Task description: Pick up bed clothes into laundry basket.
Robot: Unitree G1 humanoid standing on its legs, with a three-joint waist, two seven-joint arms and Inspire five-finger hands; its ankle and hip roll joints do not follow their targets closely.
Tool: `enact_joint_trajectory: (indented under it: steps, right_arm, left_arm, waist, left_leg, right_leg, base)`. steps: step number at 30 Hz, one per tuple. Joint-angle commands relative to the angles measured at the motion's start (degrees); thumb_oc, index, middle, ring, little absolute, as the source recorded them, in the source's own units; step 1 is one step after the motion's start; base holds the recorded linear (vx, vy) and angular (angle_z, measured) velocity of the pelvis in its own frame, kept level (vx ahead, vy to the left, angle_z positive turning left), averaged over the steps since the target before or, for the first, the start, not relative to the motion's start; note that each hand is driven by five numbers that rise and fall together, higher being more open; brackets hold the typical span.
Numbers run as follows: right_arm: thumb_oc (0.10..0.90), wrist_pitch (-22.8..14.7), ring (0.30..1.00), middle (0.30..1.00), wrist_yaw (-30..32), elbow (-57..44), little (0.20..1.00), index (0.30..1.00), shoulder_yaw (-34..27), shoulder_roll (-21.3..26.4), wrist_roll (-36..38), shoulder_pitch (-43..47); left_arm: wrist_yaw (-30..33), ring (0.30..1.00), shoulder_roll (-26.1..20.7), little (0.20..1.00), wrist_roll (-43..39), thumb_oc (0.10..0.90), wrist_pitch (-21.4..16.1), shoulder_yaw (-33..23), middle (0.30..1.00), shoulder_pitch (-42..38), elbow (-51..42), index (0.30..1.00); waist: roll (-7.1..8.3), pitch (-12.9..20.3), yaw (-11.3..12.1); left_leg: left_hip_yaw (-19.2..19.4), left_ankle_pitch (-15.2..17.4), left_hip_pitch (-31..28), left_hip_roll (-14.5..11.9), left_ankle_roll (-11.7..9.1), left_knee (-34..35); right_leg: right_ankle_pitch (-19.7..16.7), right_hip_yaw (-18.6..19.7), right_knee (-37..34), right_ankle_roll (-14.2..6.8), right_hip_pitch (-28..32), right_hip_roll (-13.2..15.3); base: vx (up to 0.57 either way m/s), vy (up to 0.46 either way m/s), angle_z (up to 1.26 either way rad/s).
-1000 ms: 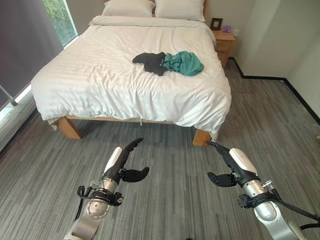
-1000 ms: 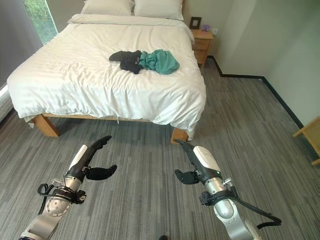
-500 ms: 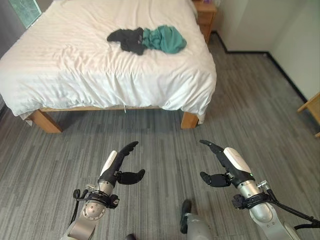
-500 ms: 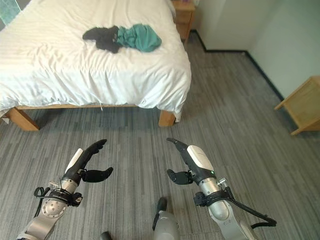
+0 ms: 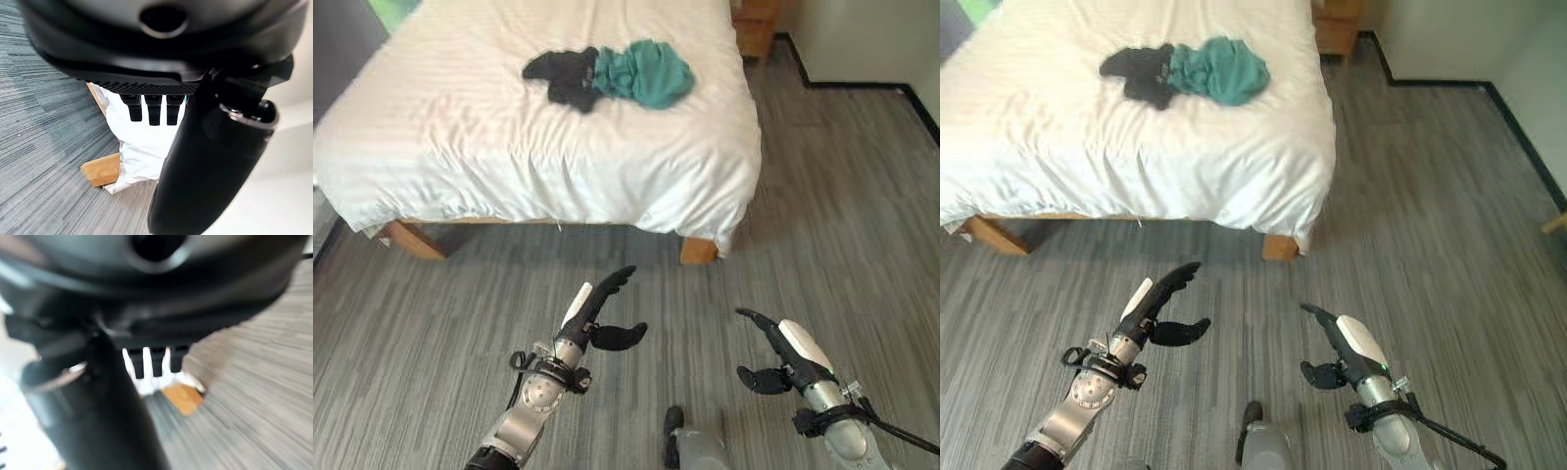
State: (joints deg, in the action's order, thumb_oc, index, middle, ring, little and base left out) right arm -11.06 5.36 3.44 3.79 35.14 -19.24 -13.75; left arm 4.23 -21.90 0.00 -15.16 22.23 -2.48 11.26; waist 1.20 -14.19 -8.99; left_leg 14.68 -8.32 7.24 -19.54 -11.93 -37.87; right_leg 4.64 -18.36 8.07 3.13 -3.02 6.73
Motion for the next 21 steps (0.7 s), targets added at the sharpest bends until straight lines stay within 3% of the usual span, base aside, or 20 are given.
enact_joint_trajectory:
  steps: [1, 2, 4, 5, 7, 11, 14, 15, 16, 17, 19, 21]
  right_arm:
    - [0.800, -3.48, 0.900, 0.900, 4.10, -7.32, 0.900, 0.900, -2.63, 3.23, 2.64, 4.76]
    - [0.800, -3.71, 0.900, 0.900, 4.01, -6.77, 0.900, 0.900, -1.47, 3.19, 2.63, 5.77]
    - [0.800, -3.79, 0.900, 0.900, 3.96, -6.27, 0.900, 0.900, -0.40, 3.45, 2.51, 6.44]
    - [0.800, -3.78, 0.900, 0.900, 4.08, -6.07, 0.900, 0.900, 0.15, 3.64, 2.38, 6.94]
    - [0.800, -3.77, 0.900, 0.900, 3.92, -6.29, 0.900, 0.900, 0.79, 3.98, 1.69, 7.52]
    - [0.800, -3.81, 0.900, 0.900, 3.46, -7.15, 0.900, 0.900, 2.66, 2.60, 1.36, 8.58]
    - [0.800, -3.51, 0.900, 0.900, 4.36, -7.35, 0.900, 0.900, 4.95, 0.50, -0.48, 11.31]
    - [0.800, -3.50, 0.900, 0.900, 4.39, -7.33, 0.900, 0.900, 4.99, 0.43, -0.52, 11.41]
    - [0.800, -2.49, 0.900, 0.900, 4.98, -7.93, 0.900, 0.900, 5.19, 0.01, -3.11, 13.71]
    - [0.800, -2.05, 0.900, 0.900, 5.68, -8.43, 0.900, 0.900, 5.05, 0.18, -4.47, 15.07]
    - [0.800, -1.36, 0.900, 0.900, 7.97, -10.90, 0.900, 0.900, 2.59, 1.22, -6.53, 18.77]
    - [0.800, -0.70, 0.900, 0.900, 9.67, -12.62, 0.900, 0.900, 1.35, 2.31, -9.47, 20.77]
  left_arm:
    - [1.62, 0.900, -1.44, 0.900, -2.08, 0.800, -5.81, -3.40, 0.900, -2.37, -7.44, 0.900]
    - [2.11, 0.900, -1.06, 0.900, -2.17, 0.800, -5.89, -3.35, 0.900, -1.51, -7.01, 0.900]
    - [2.51, 0.900, -1.06, 0.900, -1.93, 0.800, -5.70, -3.07, 0.900, -0.79, -6.22, 0.900]
    - [2.81, 0.900, -0.90, 0.900, -2.15, 0.800, -5.68, -2.85, 0.900, -0.58, -6.00, 0.900]
    - [2.69, 0.900, -1.37, 0.900, -2.16, 0.800, -5.36, -2.93, 0.900, 0.38, -6.30, 0.900]
    - [2.65, 0.900, -2.11, 0.900, -1.36, 0.800, -4.84, -3.40, 0.900, 1.99, -7.35, 0.900]
    - [2.52, 0.900, -3.39, 0.900, -1.71, 0.800, -4.47, -3.10, 0.900, 1.48, -8.66, 0.900]
    - [2.52, 0.900, -3.46, 0.900, -1.74, 0.800, -4.48, -3.15, 0.900, 1.42, -8.66, 0.900]
    - [2.46, 0.900, -4.40, 0.900, -1.24, 0.800, -3.87, -2.55, 0.900, -0.02, -8.64, 0.900]
    - [2.73, 0.900, -4.85, 0.900, -1.15, 0.800, -3.71, -2.42, 0.900, -0.63, -8.87, 0.900]
    - [3.39, 0.900, -5.68, 0.900, -0.72, 0.800, -3.78, -2.04, 0.900, -1.78, -9.46, 0.900]
    - [3.70, 0.900, -5.85, 0.900, -0.41, 0.800, -3.90, -1.69, 0.900, -2.48, -9.62, 0.900]
  waist:
    - [0.43, 2.80, 2.42]
    - [-0.15, 3.63, 4.17]
    - [-0.88, 4.03, 6.27]
    - [-0.85, 4.07, 7.36]
    - [-0.44, 4.35, 8.24]
    - [-0.54, 6.05, 9.71]
    - [2.08, 7.20, 10.92]
    - [2.01, 7.18, 11.16]
    - [2.82, 6.75, 10.42]
    - [2.68, 6.30, 9.77]
    - [1.65, 5.41, 8.65]
    - [1.11, 5.10, 8.48]
  left_leg:
    - [9.32, 1.57, -0.21, 1.79, 2.08, 9.83]
    - [12.47, 1.04, 1.83, 4.17, 3.24, 25.33]
    - [10.73, -3.30, 3.33, 5.78, 3.28, 37.58]
    - [9.92, -4.66, 4.83, 5.32, 3.27, 41.47]
    - [7.52, -5.48, 7.25, 4.79, 2.36, 42.69]
    - [6.78, -8.34, 5.61, 3.90, 1.69, 42.42]
    - [9.40, -6.36, 1.61, 5.66, 4.81, 42.17]
    - [9.67, -6.59, 1.58, 5.48, 4.90, 42.32]
    - [11.34, -3.22, -2.45, 6.92, 7.04, 42.43]
    - [11.76, -2.16, -4.36, 7.04, 7.51, 42.59]
    - [12.19, -0.14, -7.93, 6.43, 8.14, 42.84]
    - [12.49, 0.43, -8.69, 6.56, 8.50, 42.86]
  right_leg:
    - [-5.72, 6.28, -13.07, -10.00, 4.73, 1.64]
    - [-3.36, 7.05, -13.07, -11.78, 7.78, 0.92]
    - [-1.09, 7.87, -13.07, -12.93, 11.34, 0.04]
    - [-0.87, 8.30, -13.07, -13.17, 12.62, -0.15]
    - [0.60, 9.21, -13.07, -13.45, 15.23, -0.62]
    - [2.88, 12.06, -13.07, -13.45, 18.80, -1.00]
    - [2.07, 13.51, -8.29, -14.01, 20.54, 0.64]
    - [1.95, 13.82, -8.14, -14.01, 20.25, 0.55]
    - [-1.12, 12.85, 2.43, -17.04, 16.44, 1.26]
    - [-4.22, 12.77, 8.07, -18.13, 13.27, 1.68]
    - [-9.93, 10.21, 17.98, -18.13, 6.42, 2.59]
    - [-11.08, 8.31, 19.16, -18.13, 3.92, 3.32]
  base:
    - [0.49, 0.165, -0.32]
    - [0.53, 0.197, -0.53]
    - [0.63, 0.185, -0.44]
    - [0.49, 0.091, -0.24]
    - [0.48, 0.062, -0.48]
    - [0.44, 0.093, -0.57]
    - [0.48, 0.138, -0.84]
    - [0.28, 0.141, -0.66]
    - [0.30, 0.164, -0.42]
    - [0.39, 0.203, -0.35]
    - [0.22, 0.126, -0.09]
    - [0.17, 0.111, 0.17]
